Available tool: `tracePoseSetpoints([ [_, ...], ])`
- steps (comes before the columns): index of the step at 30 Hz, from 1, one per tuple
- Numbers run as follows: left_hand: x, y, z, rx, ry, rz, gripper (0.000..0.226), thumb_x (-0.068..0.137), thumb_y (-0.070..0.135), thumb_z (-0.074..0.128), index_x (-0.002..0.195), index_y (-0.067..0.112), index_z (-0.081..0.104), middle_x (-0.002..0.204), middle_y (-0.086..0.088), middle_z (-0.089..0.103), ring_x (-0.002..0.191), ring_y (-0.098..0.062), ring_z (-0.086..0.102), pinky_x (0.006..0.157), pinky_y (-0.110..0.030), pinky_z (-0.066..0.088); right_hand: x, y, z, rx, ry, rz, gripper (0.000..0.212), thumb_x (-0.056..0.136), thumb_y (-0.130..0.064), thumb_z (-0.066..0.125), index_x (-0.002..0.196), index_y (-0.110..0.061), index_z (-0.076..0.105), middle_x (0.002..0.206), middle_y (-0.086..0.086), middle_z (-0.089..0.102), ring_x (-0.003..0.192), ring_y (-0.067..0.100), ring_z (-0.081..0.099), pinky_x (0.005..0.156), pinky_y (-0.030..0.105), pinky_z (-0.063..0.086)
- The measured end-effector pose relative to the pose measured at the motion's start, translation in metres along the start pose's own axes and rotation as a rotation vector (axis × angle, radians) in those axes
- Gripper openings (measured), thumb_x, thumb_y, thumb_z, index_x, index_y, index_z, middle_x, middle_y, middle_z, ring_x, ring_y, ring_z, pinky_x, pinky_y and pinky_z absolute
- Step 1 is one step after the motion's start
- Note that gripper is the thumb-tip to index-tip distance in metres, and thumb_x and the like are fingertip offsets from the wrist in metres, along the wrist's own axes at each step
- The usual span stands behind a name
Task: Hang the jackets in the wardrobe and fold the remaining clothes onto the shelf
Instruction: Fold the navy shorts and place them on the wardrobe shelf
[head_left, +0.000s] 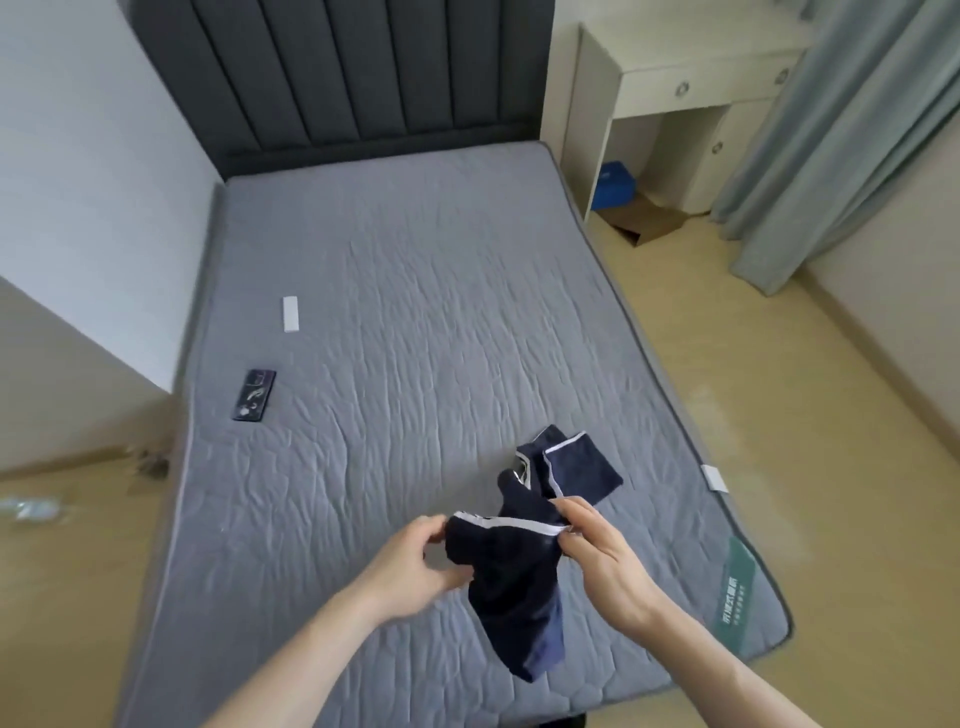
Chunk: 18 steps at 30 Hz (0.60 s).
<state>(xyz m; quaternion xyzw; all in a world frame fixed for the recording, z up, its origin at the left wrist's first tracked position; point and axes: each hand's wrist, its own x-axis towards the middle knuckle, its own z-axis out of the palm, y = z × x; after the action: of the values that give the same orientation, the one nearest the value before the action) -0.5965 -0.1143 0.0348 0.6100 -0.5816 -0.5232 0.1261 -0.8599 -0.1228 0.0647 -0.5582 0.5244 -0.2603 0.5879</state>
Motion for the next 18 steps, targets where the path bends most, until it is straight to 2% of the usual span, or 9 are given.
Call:
tracePoseSetpoints([
  [3,-0.055,0.003,-0.016,-0.102,-0.048,0.044,0.023,0.09,0.032,0.073,0.111,0.039,0.068,0.114,0.018,0.073,0.112,0.001,0.065,0.102,-0.026,0.049,-0.033,-0.027,0.022,0.062,0.038,0.026,0.039,0.086,-0.016,0.041,0.102,-0.035,0.071,0.105,-0.01,0.066,0.104,0.01,0.063,0.099,0.03,0.047],
  [5,-0.088,0.005,-0.023,-0.207,-0.028,0.08,0.023,0.095,0.027,0.067,0.117,0.034,0.066,0.118,0.012,0.073,0.115,-0.005,0.066,0.103,-0.03,0.05,-0.045,-0.033,0.03,0.042,0.067,0.049,0.04,0.091,-0.012,0.041,0.105,-0.032,0.072,0.111,-0.002,0.069,0.111,0.018,0.064,0.102,0.037,0.048],
  [7,-0.116,0.007,-0.03,-0.22,0.05,0.118,0.021,0.097,0.036,0.061,0.117,0.029,0.063,0.117,0.007,0.072,0.113,-0.011,0.067,0.102,-0.04,0.051,-0.052,-0.029,0.039,-0.052,0.099,0.102,0.034,0.097,-0.004,0.043,0.104,-0.023,0.069,0.105,0.002,0.069,0.103,0.021,0.064,0.1,0.045,0.049],
  [8,-0.127,0.009,-0.033,-0.197,0.099,0.149,0.021,0.098,0.039,0.059,0.115,0.027,0.062,0.113,0.005,0.072,0.11,-0.016,0.067,0.101,-0.044,0.051,-0.055,-0.028,0.044,-0.126,0.098,0.134,0.029,0.097,-0.003,0.046,0.104,-0.022,0.066,0.1,0.0,0.068,0.097,0.018,0.063,0.097,0.043,0.049],
  [9,-0.137,0.01,-0.035,-0.164,0.139,0.184,0.021,0.1,0.04,0.057,0.114,0.025,0.061,0.11,0.004,0.072,0.108,-0.018,0.067,0.099,-0.045,0.052,-0.058,-0.027,0.05,-0.203,0.08,0.148,0.026,0.096,-0.005,0.051,0.104,-0.026,0.064,0.1,-0.005,0.067,0.095,0.012,0.062,0.092,0.034,0.05],
  [11,-0.151,0.02,-0.042,-0.055,0.181,0.262,0.018,0.101,0.041,0.054,0.113,0.03,0.06,0.107,0.011,0.072,0.101,-0.012,0.068,0.093,-0.04,0.054,-0.062,-0.036,0.063,-0.32,0.045,0.105,0.033,0.09,-0.013,0.063,0.109,-0.04,0.06,0.11,-0.017,0.066,0.099,-0.008,0.06,0.083,0.009,0.045],
  [12,-0.158,0.025,-0.044,0.009,0.188,0.289,0.015,0.1,0.042,0.054,0.112,0.034,0.059,0.104,0.015,0.072,0.096,-0.008,0.068,0.088,-0.038,0.055,-0.065,-0.045,0.069,-0.345,0.028,0.065,0.041,0.086,-0.018,0.068,0.114,-0.046,0.057,0.113,-0.021,0.065,0.101,-0.015,0.057,0.082,0.005,0.044],
  [16,-0.172,0.039,-0.05,0.175,0.196,0.386,0.015,0.098,0.04,0.058,0.113,0.041,0.062,0.1,0.025,0.071,0.092,0.0,0.066,0.086,-0.032,0.054,-0.07,-0.083,0.092,-0.29,-0.109,-0.067,0.071,0.075,-0.025,0.078,0.134,-0.053,0.049,0.118,-0.031,0.063,0.108,-0.009,0.061,0.089,0.009,0.049],
  [18,-0.175,0.044,-0.055,0.178,0.182,0.408,0.016,0.097,0.038,0.061,0.113,0.041,0.065,0.101,0.027,0.071,0.094,0.001,0.067,0.086,-0.029,0.053,-0.07,-0.098,0.099,-0.314,-0.152,-0.108,0.065,0.078,-0.021,0.077,0.133,-0.047,0.055,0.114,-0.022,0.069,0.107,0.0,0.066,0.09,0.014,0.052],
])
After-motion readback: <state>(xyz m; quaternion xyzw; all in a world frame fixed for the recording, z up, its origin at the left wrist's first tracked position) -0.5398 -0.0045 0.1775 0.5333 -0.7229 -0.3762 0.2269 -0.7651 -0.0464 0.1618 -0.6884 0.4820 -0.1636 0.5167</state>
